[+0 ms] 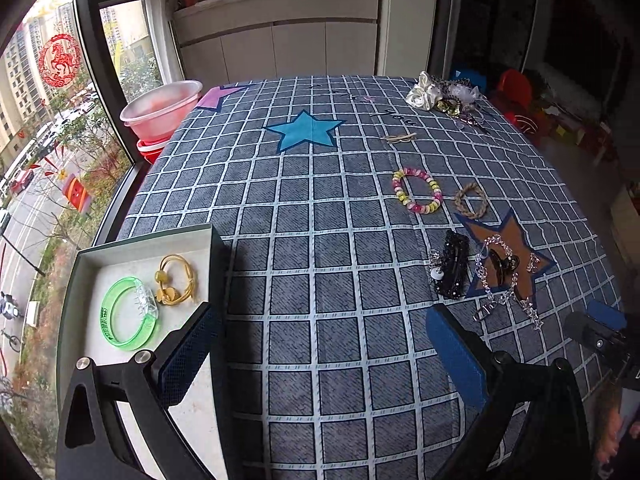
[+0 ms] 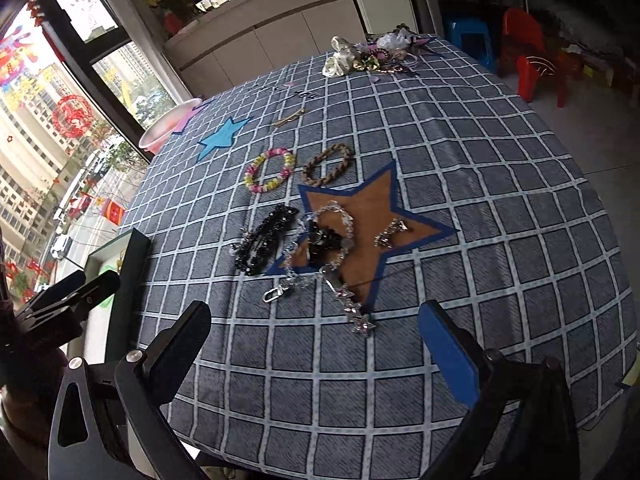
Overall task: Organize jewelry
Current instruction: 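Grasp the pink-and-yellow beaded bracelet with the left tool while the right tool grasps the star hair clip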
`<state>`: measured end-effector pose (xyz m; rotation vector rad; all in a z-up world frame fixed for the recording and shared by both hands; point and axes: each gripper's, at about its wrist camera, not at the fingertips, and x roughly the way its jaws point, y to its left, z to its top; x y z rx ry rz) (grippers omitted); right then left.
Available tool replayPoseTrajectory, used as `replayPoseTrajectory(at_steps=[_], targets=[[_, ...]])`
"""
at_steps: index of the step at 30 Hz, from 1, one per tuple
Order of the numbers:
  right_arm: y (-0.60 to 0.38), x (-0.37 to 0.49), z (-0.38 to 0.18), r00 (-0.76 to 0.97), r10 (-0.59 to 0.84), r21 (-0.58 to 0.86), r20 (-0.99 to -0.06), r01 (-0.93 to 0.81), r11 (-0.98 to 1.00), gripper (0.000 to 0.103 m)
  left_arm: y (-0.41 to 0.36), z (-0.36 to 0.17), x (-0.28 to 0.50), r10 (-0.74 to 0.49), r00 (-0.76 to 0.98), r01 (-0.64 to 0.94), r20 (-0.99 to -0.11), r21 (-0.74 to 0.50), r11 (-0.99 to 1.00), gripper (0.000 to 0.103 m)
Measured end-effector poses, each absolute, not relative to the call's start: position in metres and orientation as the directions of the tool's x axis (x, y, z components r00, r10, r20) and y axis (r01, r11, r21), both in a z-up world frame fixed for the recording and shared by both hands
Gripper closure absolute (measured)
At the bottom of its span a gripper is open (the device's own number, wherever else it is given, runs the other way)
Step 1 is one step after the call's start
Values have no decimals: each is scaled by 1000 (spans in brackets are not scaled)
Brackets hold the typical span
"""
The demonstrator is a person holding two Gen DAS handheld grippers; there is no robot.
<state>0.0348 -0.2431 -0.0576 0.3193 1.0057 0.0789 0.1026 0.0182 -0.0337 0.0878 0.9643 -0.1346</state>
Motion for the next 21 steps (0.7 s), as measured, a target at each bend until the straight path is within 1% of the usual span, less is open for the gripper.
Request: replayPoseTrajectory(at_steps=[8, 16, 21], targets=[[-259, 30, -76, 511, 155, 239, -845, 103, 966, 0, -16, -47, 121, -106, 528, 233, -842, 23, 972, 0], [-244, 35, -84, 503, 134, 185, -854, 53, 981, 0, -24, -56, 166, -122, 499, 207, -858, -19, 978, 0], [-232, 45, -90, 494, 129, 164, -860, 28, 986, 1, -33, -63, 192, -115, 497, 196, -860, -18, 980, 0]])
